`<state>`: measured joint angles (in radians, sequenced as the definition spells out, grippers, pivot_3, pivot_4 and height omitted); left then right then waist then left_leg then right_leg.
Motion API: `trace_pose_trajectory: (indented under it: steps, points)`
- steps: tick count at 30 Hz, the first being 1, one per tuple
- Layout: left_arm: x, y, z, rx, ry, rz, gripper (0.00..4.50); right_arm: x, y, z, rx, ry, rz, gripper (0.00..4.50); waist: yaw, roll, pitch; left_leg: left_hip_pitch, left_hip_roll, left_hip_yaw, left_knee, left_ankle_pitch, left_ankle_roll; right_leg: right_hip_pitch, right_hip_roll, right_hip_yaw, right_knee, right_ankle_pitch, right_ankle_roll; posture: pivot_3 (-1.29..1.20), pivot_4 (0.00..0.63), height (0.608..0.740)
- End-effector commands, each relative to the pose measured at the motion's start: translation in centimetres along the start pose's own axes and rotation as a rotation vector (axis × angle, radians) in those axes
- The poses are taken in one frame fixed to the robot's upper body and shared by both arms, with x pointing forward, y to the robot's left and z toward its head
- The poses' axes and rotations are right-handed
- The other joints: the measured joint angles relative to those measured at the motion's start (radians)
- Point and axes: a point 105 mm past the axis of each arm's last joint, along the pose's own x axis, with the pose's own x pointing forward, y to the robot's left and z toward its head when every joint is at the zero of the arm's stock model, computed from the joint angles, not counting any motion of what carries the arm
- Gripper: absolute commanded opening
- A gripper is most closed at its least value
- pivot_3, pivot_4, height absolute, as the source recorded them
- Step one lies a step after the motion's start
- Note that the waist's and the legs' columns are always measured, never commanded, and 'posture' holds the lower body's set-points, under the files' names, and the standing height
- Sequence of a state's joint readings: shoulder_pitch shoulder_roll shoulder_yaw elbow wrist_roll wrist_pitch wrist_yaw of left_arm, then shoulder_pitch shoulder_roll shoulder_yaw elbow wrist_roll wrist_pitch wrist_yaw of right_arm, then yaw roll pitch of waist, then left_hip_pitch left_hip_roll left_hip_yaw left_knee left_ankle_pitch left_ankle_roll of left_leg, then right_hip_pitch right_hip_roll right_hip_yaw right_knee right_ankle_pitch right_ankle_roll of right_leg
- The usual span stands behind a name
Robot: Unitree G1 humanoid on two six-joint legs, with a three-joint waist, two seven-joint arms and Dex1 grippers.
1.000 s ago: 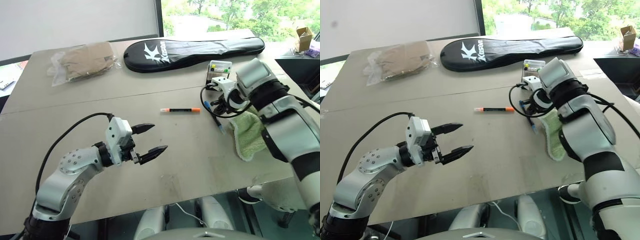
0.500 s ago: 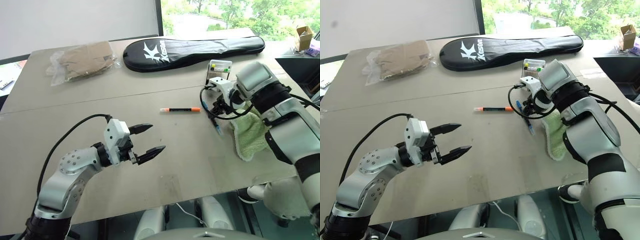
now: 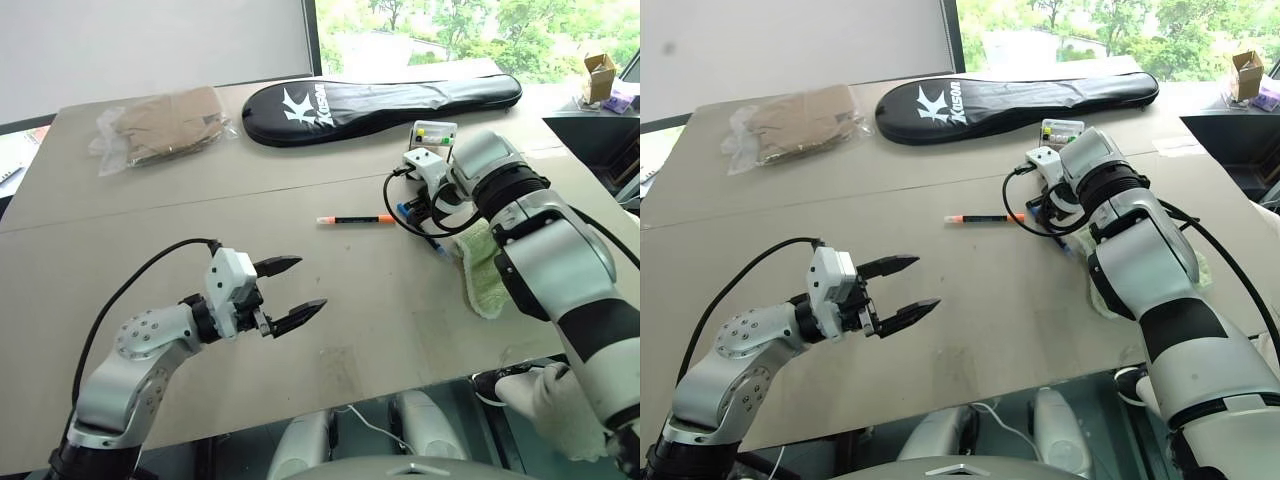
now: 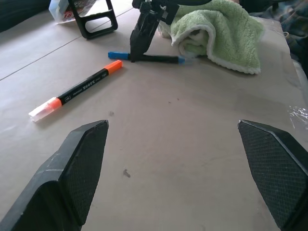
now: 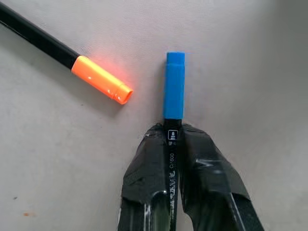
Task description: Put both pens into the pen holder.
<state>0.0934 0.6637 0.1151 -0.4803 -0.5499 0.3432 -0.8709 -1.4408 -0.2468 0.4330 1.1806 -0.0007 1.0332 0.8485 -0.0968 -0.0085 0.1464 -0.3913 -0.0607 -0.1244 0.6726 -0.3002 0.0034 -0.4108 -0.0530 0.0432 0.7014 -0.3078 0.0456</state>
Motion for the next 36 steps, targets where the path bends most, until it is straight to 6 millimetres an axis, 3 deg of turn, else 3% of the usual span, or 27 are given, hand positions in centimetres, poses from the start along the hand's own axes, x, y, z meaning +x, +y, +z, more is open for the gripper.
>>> trace_pose_trajectory:
  steps: [1,3,6,12,14,20,27,36]
  points:
    - [-0.5,0.0,0.6,0.04,-0.024,0.022,4.5,-0.4,-0.8,0.1,-0.018,-0.016,-0.014,0.05,0.001,0.0,0.0,0.0,0.0,0.0,0.001,0.0,0.0,0.0,0.0,0.0,0.001,0.0,0.0,0.0,0.15,0.74]
    - [-0.5,0.1,0.6,0.04,-0.024,0.027,4.5,-1.3,-0.8,1.1,-0.02,-0.091,0.028,0.05,0.003,0.0,0.0,0.0,0.0,0.0,0.001,0.0,0.0,0.0,0.0,0.0,0.002,0.0,0.0,0.0,0.15,0.74]
    - [-0.4,0.1,0.7,0.04,-0.026,0.035,4.5,-4.3,0.2,4.4,-0.072,-0.344,0.165,0.05,0.007,0.002,0.001,-0.002,0.0,-0.001,0.001,0.0,0.0,-0.002,0.0,0.0,0.001,0.0,0.0,0.0,0.15,0.74]
    - [0.5,0.4,1.6,0.05,-0.038,0.028,4.5,-10.1,2.8,6.5,-0.187,-0.809,0.334,0.05,0.002,0.002,0.001,-0.006,0.0,-0.003,-0.001,0.0,0.0,-0.003,0.0,-0.002,-0.002,0.0,0.0,0.0,0.15,0.74]
    - [0.8,0.6,2.1,0.056,-0.044,0.022,4.5,-12.1,3.2,7.3,-0.192,-1.049,0.354,0.05,0.002,0.002,0.001,-0.006,0.0,-0.003,0.0,0.0,0.0,-0.003,0.0,-0.002,-0.002,0.0,0.0,0.0,0.15,0.74]
    - [1.6,1.1,3.2,0.072,-0.051,0.013,4.5,-16.3,0.8,8.4,-0.213,-1.518,0.068,0.05,0.002,0.002,0.001,-0.006,0.0,-0.003,0.001,0.0,0.0,-0.003,0.0,-0.003,-0.001,0.0,0.0,0.0,0.15,0.74]
    - [2.1,0.9,4.2,0.083,-0.064,0.013,4.5,-15.8,-2.0,8.4,-0.319,-1.632,-0.274,0.05,-0.004,0.002,0.001,-0.003,0.0,0.0,0.001,0.0,0.0,-0.002,0.001,-0.003,-0.001,0.0,0.0,0.0,0.15,0.74]
    - [2.4,1.0,6.7,0.076,-0.171,0.054,4.5,-13.5,-2.3,8.0,-0.303,-1.676,-0.344,0.05,-0.018,0.002,0.001,-0.002,0.0,0.002,0.001,0.0,0.0,-0.002,0.001,-0.002,0.001,0.0,0.0,0.0,0.15,0.74]
